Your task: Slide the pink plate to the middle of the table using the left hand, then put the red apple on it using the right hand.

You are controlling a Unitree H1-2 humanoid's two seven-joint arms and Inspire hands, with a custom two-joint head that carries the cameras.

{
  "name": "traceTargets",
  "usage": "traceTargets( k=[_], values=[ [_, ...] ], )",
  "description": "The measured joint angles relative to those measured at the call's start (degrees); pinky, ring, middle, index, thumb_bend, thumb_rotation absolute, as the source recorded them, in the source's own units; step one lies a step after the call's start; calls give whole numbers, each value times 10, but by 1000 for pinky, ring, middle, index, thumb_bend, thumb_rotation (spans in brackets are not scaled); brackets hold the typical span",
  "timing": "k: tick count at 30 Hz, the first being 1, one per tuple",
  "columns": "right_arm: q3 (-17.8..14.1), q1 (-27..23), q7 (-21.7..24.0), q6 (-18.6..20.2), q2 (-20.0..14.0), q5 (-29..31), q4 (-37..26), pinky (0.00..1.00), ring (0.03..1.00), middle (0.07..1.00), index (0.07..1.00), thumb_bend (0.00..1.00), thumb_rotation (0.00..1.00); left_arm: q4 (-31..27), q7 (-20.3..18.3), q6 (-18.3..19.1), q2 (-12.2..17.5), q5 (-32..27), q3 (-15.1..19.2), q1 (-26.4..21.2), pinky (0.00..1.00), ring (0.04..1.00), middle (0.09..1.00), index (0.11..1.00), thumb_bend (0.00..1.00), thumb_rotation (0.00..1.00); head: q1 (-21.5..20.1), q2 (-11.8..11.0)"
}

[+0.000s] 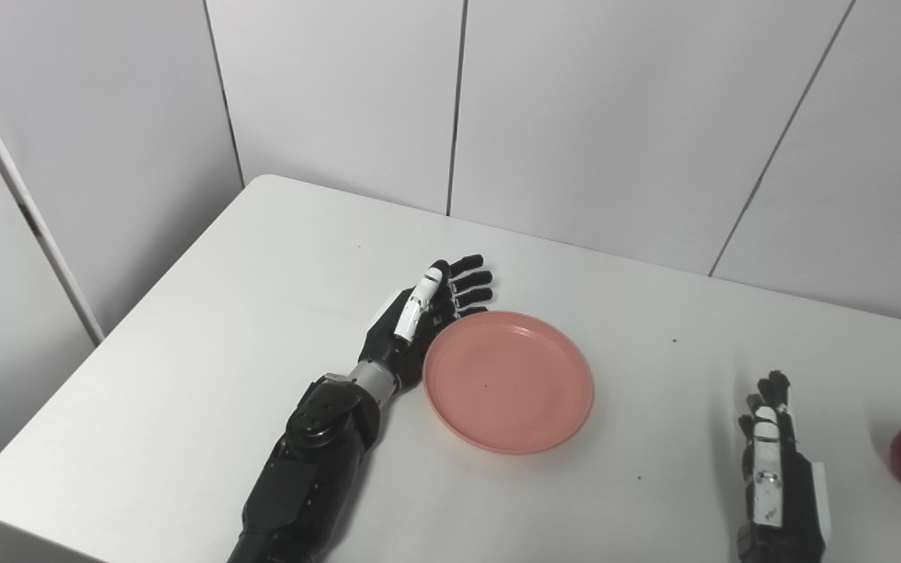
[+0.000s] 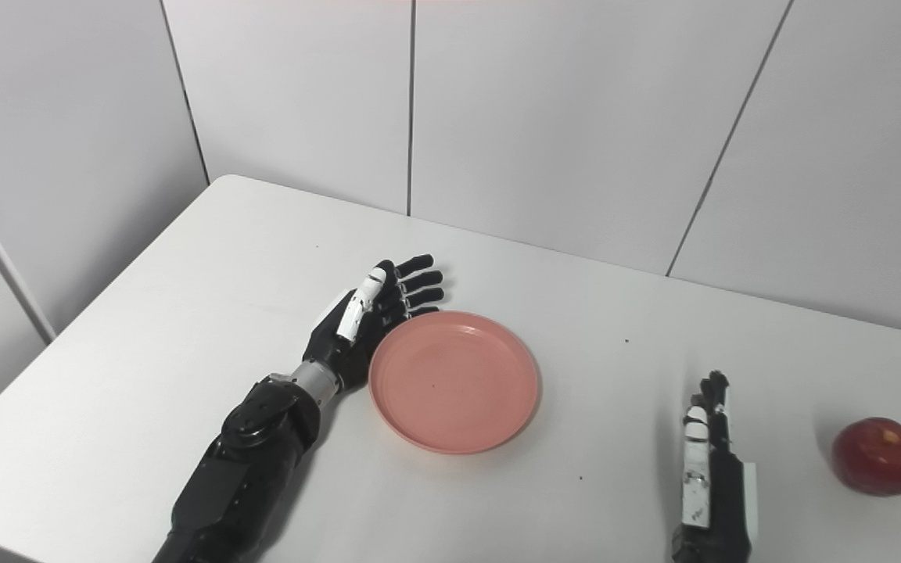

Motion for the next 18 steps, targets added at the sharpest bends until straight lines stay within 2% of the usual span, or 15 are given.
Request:
traceTargets(
  k=[3,8,18],
  values=[
    [2,2,-2,11,1,-8,-10,1000,990,984,989,185,1000,-12,5,16,-6,6,-5,2,800,827,834,821,330,1000,-7,7],
    [4,6,-3,26,7,-12,-24,1000,988,981,986,193,1000,-18,7,18,-13,21,-23,4,803,830,835,820,335,1000,-18,13],
    [8,6,-8,39,15,-39,-29,1000,984,975,982,222,1000,-31,12,39,-50,33,-37,6,795,824,826,807,321,1000,-53,34]
  ],
)
